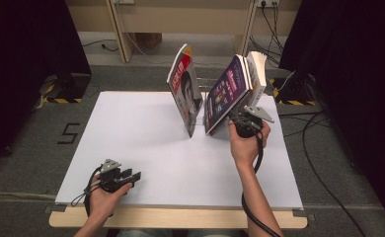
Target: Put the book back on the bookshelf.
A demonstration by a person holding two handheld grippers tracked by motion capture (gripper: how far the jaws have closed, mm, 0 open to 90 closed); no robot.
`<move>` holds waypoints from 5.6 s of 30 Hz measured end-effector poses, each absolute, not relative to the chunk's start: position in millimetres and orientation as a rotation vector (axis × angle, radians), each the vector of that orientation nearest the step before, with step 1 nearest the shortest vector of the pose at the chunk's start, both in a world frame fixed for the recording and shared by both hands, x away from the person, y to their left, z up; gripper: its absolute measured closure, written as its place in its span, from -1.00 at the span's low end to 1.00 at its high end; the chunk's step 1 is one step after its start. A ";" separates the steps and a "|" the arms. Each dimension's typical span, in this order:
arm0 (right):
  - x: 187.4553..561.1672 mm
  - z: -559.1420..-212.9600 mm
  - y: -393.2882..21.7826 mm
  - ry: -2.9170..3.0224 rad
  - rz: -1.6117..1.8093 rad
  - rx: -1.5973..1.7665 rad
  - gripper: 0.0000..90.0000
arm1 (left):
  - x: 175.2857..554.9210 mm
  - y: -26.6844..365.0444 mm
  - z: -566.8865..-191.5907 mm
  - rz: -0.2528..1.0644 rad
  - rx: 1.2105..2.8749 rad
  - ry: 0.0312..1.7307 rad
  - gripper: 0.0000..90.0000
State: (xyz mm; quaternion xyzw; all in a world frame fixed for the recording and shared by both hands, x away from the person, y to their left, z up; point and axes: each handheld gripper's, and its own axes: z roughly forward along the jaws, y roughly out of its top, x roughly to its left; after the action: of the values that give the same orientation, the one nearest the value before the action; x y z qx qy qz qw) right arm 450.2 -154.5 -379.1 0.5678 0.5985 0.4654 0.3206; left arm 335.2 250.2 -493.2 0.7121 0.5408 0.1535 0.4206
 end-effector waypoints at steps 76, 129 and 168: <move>480.7 -334.4 -154.1 1.428 1.281 1.511 0.62 | 335.8 250.0 -492.9 0.385 1.783 1.353 0.23; 480.9 -326.4 -104.2 1.558 1.327 1.350 0.64 | 335.7 250.7 -492.9 0.388 1.783 1.354 0.23; 479.4 -333.5 -89.3 1.553 1.362 1.269 0.57 | 335.6 251.4 -492.9 0.389 1.780 1.355 0.23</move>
State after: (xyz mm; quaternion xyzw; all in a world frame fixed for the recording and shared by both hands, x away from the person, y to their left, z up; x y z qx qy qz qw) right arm 479.4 -89.3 -333.5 0.4901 0.5998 0.5262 0.3510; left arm 335.6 251.4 -492.9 0.7109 0.5411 0.1551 0.4217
